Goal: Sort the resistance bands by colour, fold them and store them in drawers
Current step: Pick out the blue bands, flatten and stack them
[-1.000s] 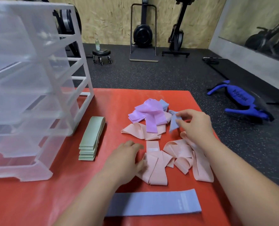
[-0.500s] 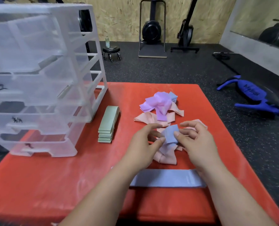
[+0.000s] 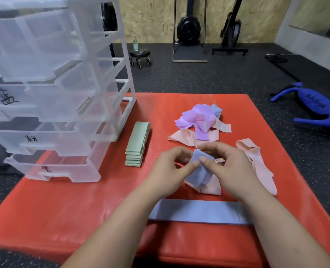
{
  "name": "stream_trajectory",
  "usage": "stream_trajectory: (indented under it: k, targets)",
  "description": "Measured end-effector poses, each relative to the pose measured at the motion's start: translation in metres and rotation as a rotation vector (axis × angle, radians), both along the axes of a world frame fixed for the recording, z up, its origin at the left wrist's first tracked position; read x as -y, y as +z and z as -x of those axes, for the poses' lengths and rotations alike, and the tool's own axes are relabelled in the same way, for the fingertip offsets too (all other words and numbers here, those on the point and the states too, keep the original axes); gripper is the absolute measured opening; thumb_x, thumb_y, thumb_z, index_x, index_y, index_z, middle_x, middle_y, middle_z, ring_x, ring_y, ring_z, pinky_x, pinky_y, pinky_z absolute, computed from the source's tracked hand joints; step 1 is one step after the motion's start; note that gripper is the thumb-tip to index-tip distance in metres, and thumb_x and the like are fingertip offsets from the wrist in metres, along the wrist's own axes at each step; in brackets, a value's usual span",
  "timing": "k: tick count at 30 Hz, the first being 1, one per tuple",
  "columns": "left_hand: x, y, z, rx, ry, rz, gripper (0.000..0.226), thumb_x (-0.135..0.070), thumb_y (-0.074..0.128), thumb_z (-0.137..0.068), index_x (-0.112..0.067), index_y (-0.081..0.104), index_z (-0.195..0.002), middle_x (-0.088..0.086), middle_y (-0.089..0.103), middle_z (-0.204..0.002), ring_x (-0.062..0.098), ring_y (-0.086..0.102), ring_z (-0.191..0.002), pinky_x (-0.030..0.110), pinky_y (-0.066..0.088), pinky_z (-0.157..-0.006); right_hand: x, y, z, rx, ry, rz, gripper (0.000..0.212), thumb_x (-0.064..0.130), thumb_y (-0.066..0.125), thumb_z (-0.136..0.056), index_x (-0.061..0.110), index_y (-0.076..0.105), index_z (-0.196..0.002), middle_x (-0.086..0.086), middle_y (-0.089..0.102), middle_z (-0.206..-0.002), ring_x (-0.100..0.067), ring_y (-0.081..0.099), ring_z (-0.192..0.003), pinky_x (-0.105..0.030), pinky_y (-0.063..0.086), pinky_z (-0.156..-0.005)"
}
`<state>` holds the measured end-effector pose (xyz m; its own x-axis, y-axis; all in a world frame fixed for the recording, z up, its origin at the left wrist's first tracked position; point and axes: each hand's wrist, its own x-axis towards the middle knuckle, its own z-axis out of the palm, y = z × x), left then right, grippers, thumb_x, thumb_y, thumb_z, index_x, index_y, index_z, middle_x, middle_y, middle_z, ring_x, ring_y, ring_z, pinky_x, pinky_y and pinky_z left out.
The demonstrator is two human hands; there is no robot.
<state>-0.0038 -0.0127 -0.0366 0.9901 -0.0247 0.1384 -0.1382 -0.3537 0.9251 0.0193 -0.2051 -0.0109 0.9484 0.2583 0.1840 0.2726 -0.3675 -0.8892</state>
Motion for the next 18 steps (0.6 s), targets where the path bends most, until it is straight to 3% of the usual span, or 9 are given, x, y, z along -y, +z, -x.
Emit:
stream_trajectory:
  k: [2, 6, 8, 13, 16, 18]
  targets:
    - [0.001, 0.004, -0.002, -0.036, 0.003, 0.081, 0.010, -0.026, 0.069, -0.103, -0.021, 0.075, -0.097, -0.014, 0.073, -0.082, 0.001, 0.064, -0.078, 0.020, 0.049, -0.076, 0.000, 0.002, -0.002, 0.063, -0.014, 0.103, 0.028, 0.013, 0.073, -0.093, 0.036, 0.075, -0.109, 0.024, 0.075, -0.104, 0.001, 0.068, -0.103, -0.021, 0.052, -0.082]
    - [-0.001, 0.014, -0.006, -0.156, 0.075, 0.242, 0.030, -0.036, 0.056, -0.109, -0.020, 0.077, -0.098, -0.009, 0.072, -0.079, 0.005, 0.064, -0.075, 0.030, 0.049, -0.079, -0.002, 0.008, -0.002, 0.058, 0.053, -0.048, 0.033, 0.003, 0.075, -0.091, 0.031, 0.077, -0.109, 0.018, 0.077, -0.106, -0.008, 0.071, -0.104, -0.039, 0.057, -0.088]
    - [-0.002, 0.018, -0.007, -0.195, 0.106, 0.282, 0.033, -0.039, 0.056, -0.108, -0.019, 0.078, -0.093, -0.012, 0.072, -0.073, 0.001, 0.065, -0.070, 0.030, 0.049, -0.079, -0.002, 0.009, -0.002, 0.062, 0.114, -0.076, 0.034, 0.000, 0.076, -0.089, 0.027, 0.077, -0.109, 0.015, 0.078, -0.108, -0.010, 0.072, -0.106, -0.039, 0.058, -0.091]
    - [-0.002, 0.021, -0.008, -0.235, 0.079, 0.374, 0.010, -0.015, 0.073, -0.098, -0.009, 0.078, -0.104, -0.005, 0.076, -0.082, 0.006, 0.067, -0.071, 0.027, 0.057, -0.077, -0.001, 0.006, 0.001, 0.103, 0.162, -0.044, 0.044, -0.009, 0.075, -0.084, 0.028, 0.076, -0.108, 0.014, 0.077, -0.107, -0.011, 0.072, -0.106, -0.028, 0.057, -0.092]
    - [-0.002, 0.021, -0.007, -0.239, 0.108, 0.489, 0.024, 0.001, 0.075, -0.092, -0.008, 0.074, -0.114, 0.012, 0.080, -0.095, 0.020, 0.073, -0.082, 0.036, 0.062, -0.084, 0.000, 0.003, 0.000, 0.199, 0.032, 0.012, 0.043, -0.003, 0.079, -0.081, 0.030, 0.075, -0.109, 0.014, 0.076, -0.106, -0.011, 0.072, -0.104, -0.033, 0.058, -0.091]
    - [-0.002, 0.021, -0.006, -0.186, 0.153, 0.451, 0.032, 0.005, 0.074, -0.090, -0.013, 0.074, -0.115, 0.015, 0.080, -0.101, 0.021, 0.075, -0.086, 0.042, 0.062, -0.088, 0.000, 0.002, 0.000, 0.271, -0.087, 0.048, 0.040, 0.004, 0.083, -0.079, 0.031, 0.075, -0.109, 0.016, 0.072, -0.108, -0.009, 0.069, -0.104, -0.034, 0.057, -0.089]
